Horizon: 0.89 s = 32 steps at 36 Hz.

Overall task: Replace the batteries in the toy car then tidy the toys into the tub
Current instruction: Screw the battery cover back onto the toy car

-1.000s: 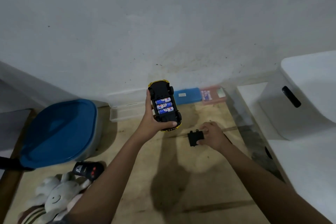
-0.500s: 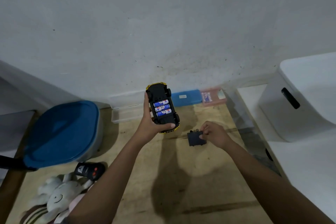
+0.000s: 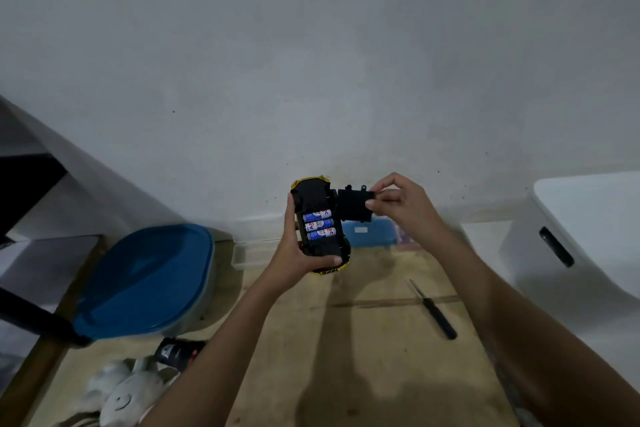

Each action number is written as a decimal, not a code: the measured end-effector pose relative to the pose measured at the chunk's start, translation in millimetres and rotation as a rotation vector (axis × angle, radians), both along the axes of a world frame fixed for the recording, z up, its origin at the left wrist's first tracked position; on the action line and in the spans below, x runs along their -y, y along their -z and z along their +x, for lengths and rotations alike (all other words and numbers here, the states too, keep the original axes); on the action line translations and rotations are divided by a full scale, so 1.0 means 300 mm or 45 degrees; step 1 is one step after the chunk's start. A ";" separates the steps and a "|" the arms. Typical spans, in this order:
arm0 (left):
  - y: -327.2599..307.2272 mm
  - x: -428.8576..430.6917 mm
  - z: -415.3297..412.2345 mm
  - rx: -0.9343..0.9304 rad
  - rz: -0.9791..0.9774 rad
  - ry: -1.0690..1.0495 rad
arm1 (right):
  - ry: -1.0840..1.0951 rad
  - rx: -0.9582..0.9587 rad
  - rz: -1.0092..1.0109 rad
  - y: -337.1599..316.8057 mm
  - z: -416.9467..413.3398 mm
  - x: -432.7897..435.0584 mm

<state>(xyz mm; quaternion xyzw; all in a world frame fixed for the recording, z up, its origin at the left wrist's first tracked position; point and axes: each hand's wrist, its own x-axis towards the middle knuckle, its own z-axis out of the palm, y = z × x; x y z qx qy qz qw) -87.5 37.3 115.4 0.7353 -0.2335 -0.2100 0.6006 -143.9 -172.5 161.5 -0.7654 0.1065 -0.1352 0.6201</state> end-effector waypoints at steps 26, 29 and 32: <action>-0.125 -0.022 0.023 0.101 0.040 0.067 | -0.214 0.061 -0.243 -0.105 0.066 -0.116; -0.129 -0.025 0.017 0.102 0.042 0.071 | -0.221 0.057 -0.268 -0.105 0.063 -0.115; -0.132 -0.026 0.012 0.111 0.034 0.077 | -0.233 0.066 -0.290 -0.106 0.058 -0.117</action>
